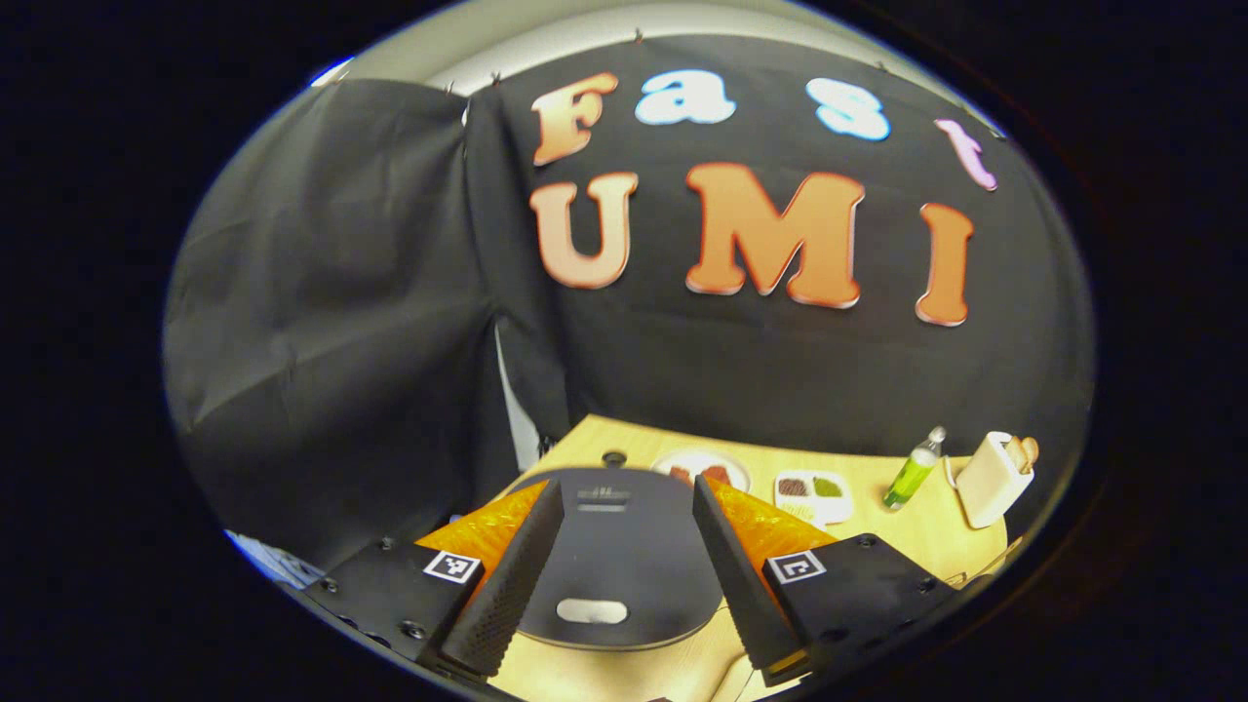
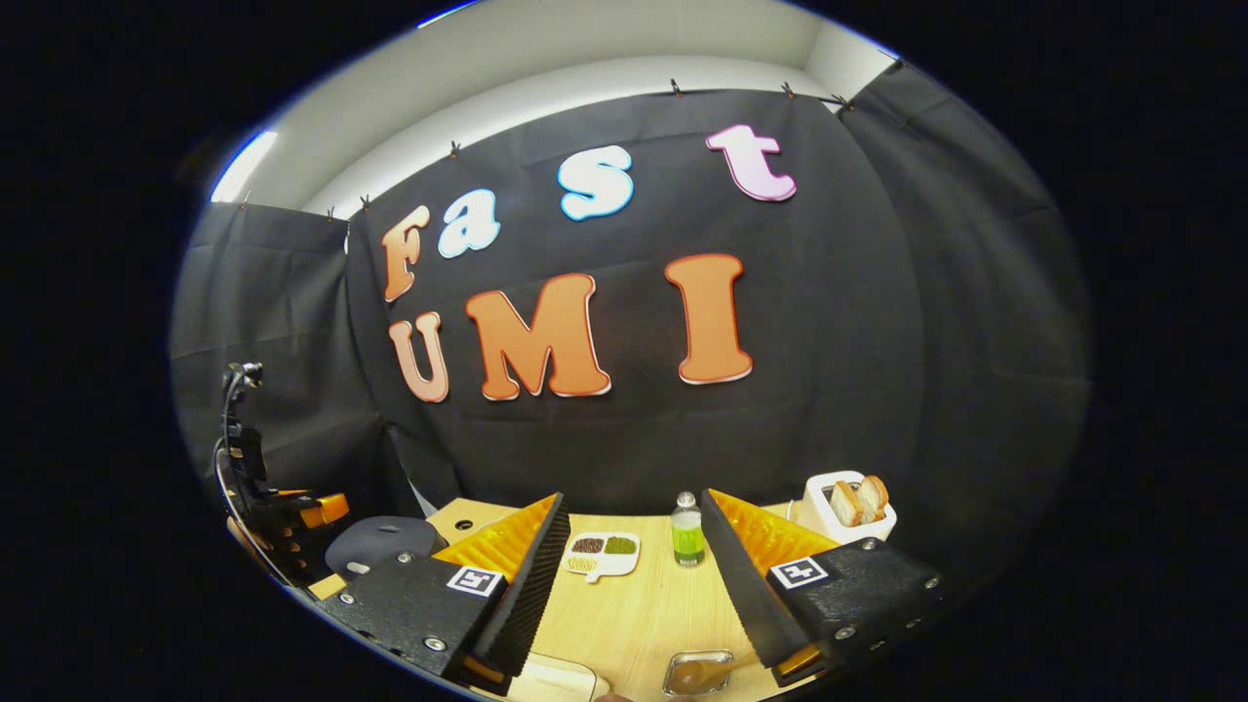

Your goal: Close the left gripper, press the button to open the rice cooker; take a wooden spoon from the chopstick holder with the right hand, scoop a spoonful of rice and pour it into the rice cooker, then put the wooden spoon back into the chopstick holder.

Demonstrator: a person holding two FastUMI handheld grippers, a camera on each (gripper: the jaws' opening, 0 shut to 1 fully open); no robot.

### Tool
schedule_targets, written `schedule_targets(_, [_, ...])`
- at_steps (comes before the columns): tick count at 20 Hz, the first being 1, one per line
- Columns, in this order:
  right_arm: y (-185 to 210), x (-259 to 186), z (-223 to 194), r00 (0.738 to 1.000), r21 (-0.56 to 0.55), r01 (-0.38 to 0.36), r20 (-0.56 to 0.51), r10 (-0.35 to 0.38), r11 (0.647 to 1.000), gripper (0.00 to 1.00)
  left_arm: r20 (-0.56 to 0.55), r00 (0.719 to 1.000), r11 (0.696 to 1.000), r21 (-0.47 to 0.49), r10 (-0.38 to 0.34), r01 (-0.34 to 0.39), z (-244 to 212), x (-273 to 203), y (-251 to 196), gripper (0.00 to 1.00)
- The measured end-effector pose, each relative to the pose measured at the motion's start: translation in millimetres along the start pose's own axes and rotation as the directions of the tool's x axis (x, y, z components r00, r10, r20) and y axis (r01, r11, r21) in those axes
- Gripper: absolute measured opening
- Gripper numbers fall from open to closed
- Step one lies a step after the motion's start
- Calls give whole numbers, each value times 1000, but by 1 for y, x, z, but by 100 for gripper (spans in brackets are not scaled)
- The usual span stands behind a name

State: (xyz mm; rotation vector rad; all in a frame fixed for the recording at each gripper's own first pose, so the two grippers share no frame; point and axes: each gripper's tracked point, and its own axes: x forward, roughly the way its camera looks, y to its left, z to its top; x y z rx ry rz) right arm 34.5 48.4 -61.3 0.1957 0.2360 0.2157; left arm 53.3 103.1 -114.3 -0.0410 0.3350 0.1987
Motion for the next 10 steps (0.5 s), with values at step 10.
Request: schedule_targets(10, [35, -13, 50, 992, 35, -81, 98, 78, 996, 84, 293, 940, 984, 67, -175, 163, 110, -86, -54, 99])
